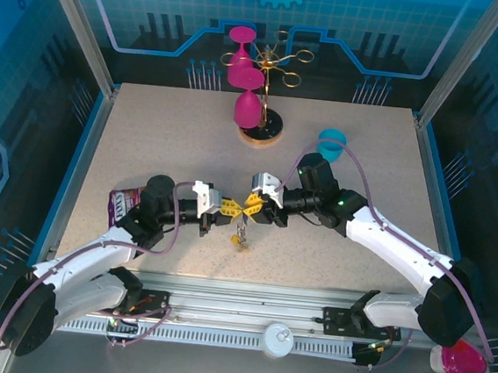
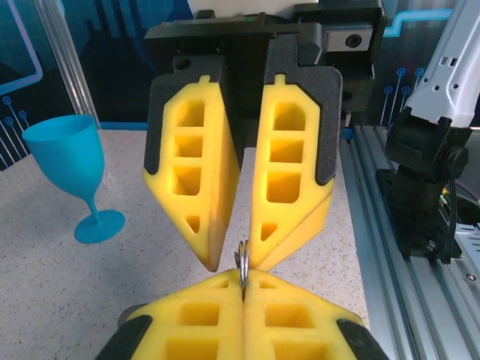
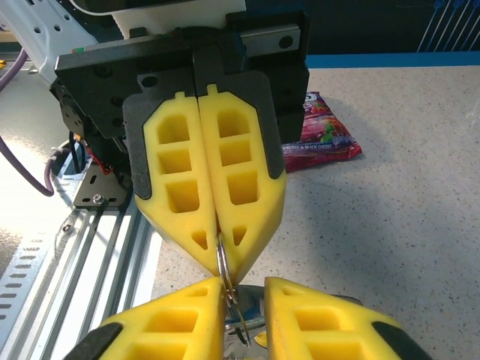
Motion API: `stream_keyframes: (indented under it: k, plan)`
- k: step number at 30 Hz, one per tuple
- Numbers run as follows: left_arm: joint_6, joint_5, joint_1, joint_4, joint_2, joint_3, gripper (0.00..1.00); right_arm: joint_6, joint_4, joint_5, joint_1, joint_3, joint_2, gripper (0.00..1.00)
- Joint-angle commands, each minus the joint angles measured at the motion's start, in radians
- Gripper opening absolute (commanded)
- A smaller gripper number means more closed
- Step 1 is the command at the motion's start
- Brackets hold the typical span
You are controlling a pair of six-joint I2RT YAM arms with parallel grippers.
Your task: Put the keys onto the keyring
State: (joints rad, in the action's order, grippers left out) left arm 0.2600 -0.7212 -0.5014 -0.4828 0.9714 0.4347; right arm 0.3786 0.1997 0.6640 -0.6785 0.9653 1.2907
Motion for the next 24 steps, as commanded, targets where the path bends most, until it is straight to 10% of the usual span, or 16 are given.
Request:
stream_keyframes:
  k: [1, 6, 12, 24]
  plan:
    - [-0.02, -0.043, -0.005, -0.063, -0.002, -0.012, 0.0, -0.013, -0.037, 0.038, 0.002, -0.008, 0.012, 0.15]
    - [-0.022, -0.041, -0.006, -0.064, -0.002, -0.012, 0.0, -0.008, -0.035, 0.049, 0.002, 0.0, 0.012, 0.0]
    - [0.033, 0.007, -0.008, 0.032, -0.009, 0.008, 0.16, 0.054, 0.087, -0.005, 0.0, 0.05, 0.009, 0.0]
    - [0.075, 0.028, -0.013, 0.114, 0.009, 0.038, 0.15, 0.222, 0.368, -0.17, -0.064, 0.199, 0.068, 0.0]
